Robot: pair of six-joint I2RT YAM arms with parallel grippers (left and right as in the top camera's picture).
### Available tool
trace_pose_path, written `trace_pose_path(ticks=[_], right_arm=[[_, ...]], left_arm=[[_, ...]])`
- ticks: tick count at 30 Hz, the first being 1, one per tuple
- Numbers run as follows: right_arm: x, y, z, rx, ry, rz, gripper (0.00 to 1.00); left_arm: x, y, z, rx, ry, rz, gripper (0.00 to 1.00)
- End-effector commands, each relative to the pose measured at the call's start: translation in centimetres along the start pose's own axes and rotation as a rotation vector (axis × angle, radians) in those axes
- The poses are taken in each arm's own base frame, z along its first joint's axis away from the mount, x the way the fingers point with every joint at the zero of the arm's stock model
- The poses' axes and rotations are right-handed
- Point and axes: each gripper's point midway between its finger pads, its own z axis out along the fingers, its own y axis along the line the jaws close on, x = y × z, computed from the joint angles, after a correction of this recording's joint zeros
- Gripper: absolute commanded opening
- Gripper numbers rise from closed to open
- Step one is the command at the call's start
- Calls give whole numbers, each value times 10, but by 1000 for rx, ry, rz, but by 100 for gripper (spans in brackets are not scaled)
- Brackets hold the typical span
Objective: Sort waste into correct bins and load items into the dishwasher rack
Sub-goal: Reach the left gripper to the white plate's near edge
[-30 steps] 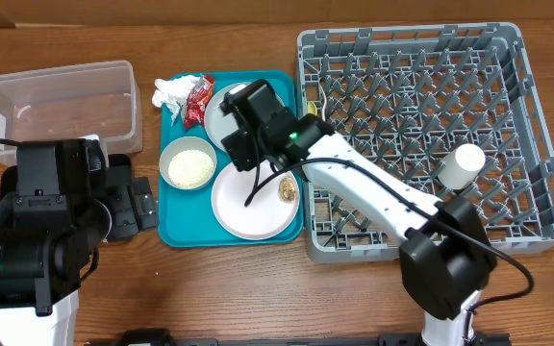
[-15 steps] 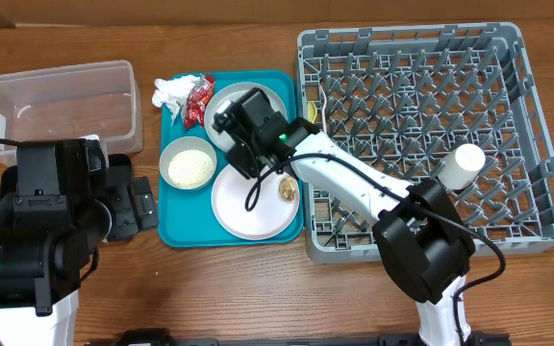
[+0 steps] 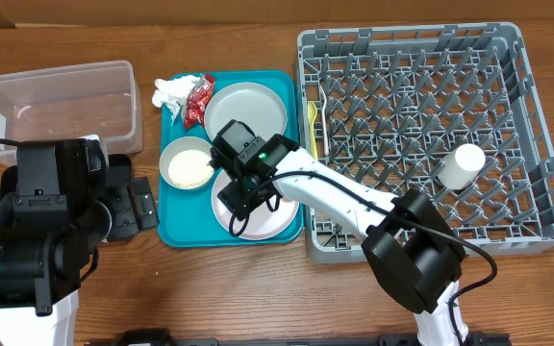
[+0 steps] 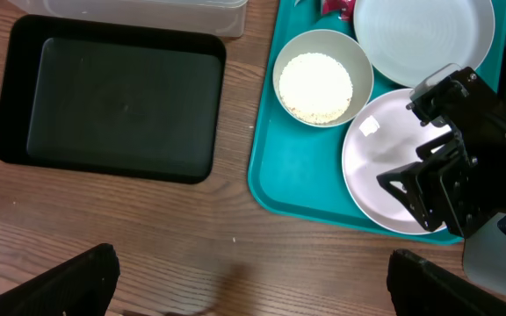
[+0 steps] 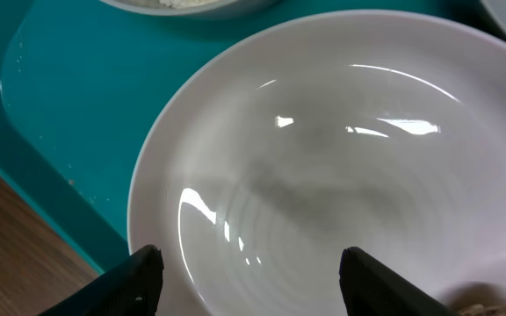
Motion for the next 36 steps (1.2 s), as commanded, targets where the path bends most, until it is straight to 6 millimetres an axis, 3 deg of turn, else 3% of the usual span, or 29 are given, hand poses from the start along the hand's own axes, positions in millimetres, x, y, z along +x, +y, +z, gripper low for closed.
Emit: trace_pose_path(ticks=[1,7,10,15,21,24,28,31,33,36], right_arm=[[-10,15,-22,-63,-48,29,68],[-13,16,-24,-46,-61,28,68],[-16,18,-35,-57,-84,40,68],[-9,32,-37,-64,-62,27,68],[-20,26,-41,-16,-115,88,69],[-28,19,-64,-18,-167,131,70],[-36,5,-107,-2,-261,199,76],[-37,-15,-136,13,-312,270,77],[-34,-33,-163,27,-359,308,77],[-30,-48,-190,40,-407,340,78]], left_arm=[[-4,2,-4,-10,-17,-9,100],[-4,2,-4,-10,-17,-9,100],[-25,11,-5,-70,-106,36,100],[-28,8,-3,-59,-109,27,100],[-31,-28,0,143,-88,-2,100],[-16,-52,8,275,22,66,100],[-1,-51,28,253,172,34,100],[4,-53,41,245,244,29,100],[11,-61,50,283,321,18,92],[26,-67,69,277,410,0,93]])
